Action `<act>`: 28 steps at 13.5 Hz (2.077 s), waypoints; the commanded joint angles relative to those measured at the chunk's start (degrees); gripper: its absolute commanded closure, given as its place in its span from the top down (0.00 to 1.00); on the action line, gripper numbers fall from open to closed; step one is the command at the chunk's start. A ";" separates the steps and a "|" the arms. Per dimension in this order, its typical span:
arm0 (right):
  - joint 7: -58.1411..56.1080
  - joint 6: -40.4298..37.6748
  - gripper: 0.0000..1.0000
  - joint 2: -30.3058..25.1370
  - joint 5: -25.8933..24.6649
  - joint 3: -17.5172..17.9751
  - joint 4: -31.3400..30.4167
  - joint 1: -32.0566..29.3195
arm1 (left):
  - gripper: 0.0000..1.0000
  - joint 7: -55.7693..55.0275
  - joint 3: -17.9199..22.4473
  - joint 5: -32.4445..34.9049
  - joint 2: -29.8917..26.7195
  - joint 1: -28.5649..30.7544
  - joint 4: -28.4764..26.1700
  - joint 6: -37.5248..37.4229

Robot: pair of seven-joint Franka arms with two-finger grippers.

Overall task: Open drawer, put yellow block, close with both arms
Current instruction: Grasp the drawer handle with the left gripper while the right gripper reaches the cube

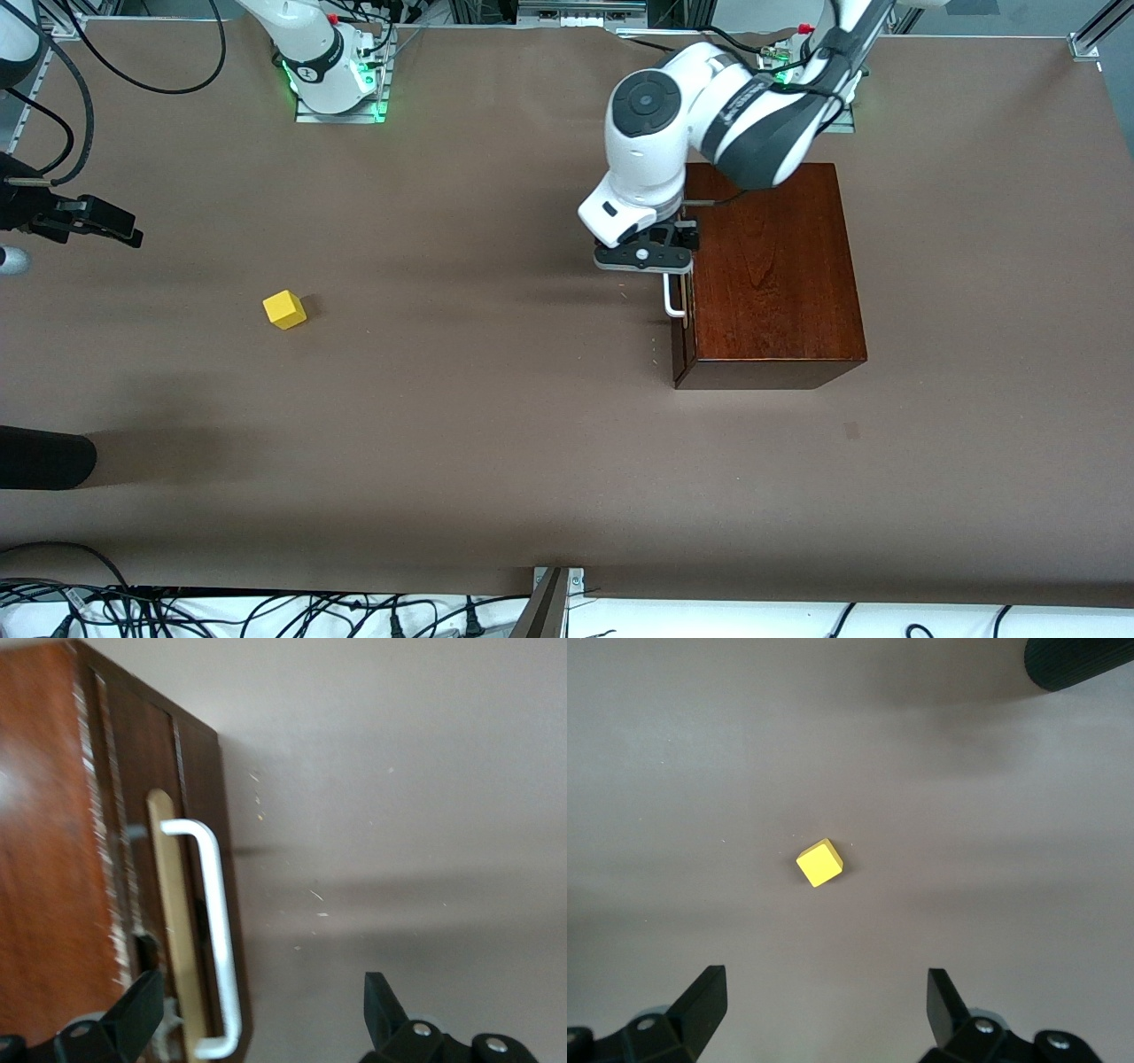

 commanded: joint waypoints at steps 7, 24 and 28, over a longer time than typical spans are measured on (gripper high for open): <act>-3.61 1.22 1.00 1.78 0.27 0.39 -0.39 -0.44 | 1.00 -5.35 0.25 5.70 3.70 -3.48 -0.73 -0.44; -35.25 30.48 1.00 2.57 3.87 2.23 -27.10 -0.01 | 1.00 -5.17 2.62 11.43 8.54 -3.13 -2.14 5.53; -42.90 36.20 1.00 5.99 3.96 2.58 -29.22 -0.01 | 1.00 -7.01 2.54 10.63 9.33 -4.17 -2.05 9.66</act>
